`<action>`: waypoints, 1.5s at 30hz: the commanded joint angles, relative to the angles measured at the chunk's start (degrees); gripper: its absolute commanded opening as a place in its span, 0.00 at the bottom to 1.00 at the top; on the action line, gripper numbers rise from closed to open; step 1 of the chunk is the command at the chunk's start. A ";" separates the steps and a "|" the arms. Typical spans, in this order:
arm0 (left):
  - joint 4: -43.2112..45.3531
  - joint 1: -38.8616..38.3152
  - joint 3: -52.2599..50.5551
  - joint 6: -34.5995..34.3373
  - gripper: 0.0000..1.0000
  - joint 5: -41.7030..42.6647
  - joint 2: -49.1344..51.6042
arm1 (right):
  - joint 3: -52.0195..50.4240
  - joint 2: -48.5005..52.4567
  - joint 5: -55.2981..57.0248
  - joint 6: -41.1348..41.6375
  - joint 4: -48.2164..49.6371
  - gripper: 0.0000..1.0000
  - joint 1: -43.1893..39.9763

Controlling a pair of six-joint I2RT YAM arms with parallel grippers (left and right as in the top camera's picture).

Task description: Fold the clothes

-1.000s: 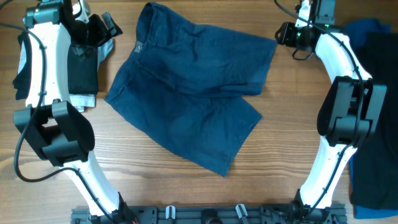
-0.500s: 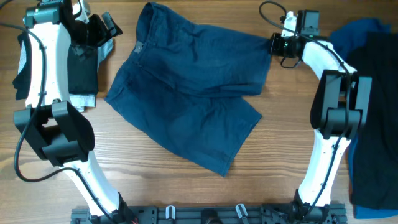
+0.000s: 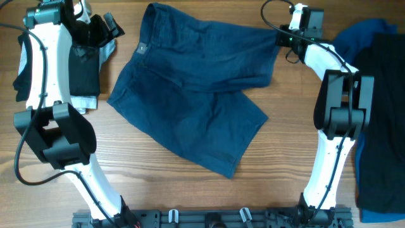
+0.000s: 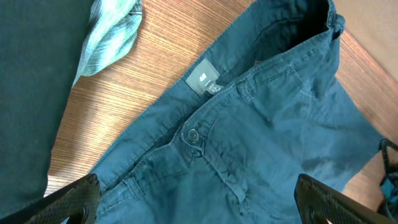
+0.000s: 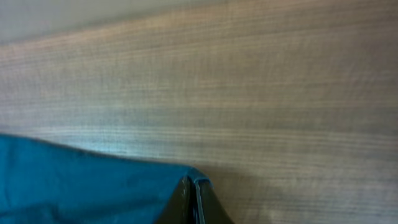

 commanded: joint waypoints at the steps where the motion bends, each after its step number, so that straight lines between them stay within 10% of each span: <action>1: -0.07 -0.11 0.11 0.13 1.00 -0.13 0.85 | -0.44 1.70 5.38 -0.85 4.35 0.04 -0.35; 10: -0.07 -0.11 0.11 0.13 1.00 -0.13 0.85 | 2.12 -0.11 3.17 1.07 5.16 0.04 -4.17; 15: -0.07 -0.11 0.11 0.13 1.00 -0.13 0.85 | 2.82 -15.96 -6.82 5.44 -20.37 0.26 -5.73; 21: -0.07 -0.13 0.11 0.13 1.00 -0.13 0.85 | 1.27 -22.71 -11.15 4.35 -53.24 0.23 -5.44; 45: -0.07 -0.11 0.11 0.13 1.00 -0.13 0.85 | -31.52 -22.10 -21.66 -13.51 -20.57 0.49 -0.42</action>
